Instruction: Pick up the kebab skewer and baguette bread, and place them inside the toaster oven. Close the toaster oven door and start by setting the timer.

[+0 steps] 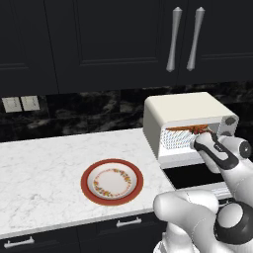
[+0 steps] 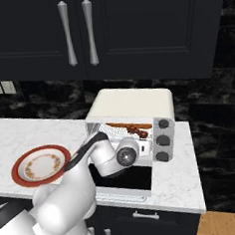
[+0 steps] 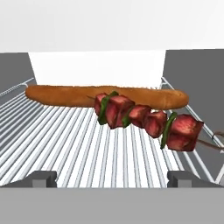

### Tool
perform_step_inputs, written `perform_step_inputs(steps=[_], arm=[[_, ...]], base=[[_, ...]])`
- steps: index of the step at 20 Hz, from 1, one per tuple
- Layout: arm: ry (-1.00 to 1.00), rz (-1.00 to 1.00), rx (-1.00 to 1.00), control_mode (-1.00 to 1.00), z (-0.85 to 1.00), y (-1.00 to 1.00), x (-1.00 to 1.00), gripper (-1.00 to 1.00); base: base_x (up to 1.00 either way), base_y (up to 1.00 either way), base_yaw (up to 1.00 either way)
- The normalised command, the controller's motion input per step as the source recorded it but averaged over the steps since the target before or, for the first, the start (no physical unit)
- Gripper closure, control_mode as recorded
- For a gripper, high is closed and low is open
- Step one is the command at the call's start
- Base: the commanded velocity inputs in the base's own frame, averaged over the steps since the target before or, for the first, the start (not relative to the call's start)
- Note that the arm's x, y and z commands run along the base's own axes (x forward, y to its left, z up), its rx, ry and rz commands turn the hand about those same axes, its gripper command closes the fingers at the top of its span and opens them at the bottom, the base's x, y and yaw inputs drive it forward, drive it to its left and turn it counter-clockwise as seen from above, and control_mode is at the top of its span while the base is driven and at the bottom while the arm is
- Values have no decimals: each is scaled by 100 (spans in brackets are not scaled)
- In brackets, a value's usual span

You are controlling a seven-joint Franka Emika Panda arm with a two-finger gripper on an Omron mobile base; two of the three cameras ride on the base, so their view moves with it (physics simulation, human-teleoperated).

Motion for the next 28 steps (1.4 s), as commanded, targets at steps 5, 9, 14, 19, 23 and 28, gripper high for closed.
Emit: perform_step_inputs(steps=[5, 9, 14, 19, 23, 28], arm=[[0, 0, 0, -100, -9, 1, 8, -100], [-2, 0, 1, -100, 0, -3, -1, -100], [-2, 0, 1, -100, 0, -5, -17, -100], [0, 0, 0, -100, -6, 0, -22, -100], [-4, 0, 0, -100, 0, 0, -5, -100], [-9, 0, 0, -100, 13, 0, -8, -100]], base=[[0, 0, 0], [0, 0, 0], [0, 0, 0], [0, 0, 0], [0, 0, 0], [0, 0, 0]])
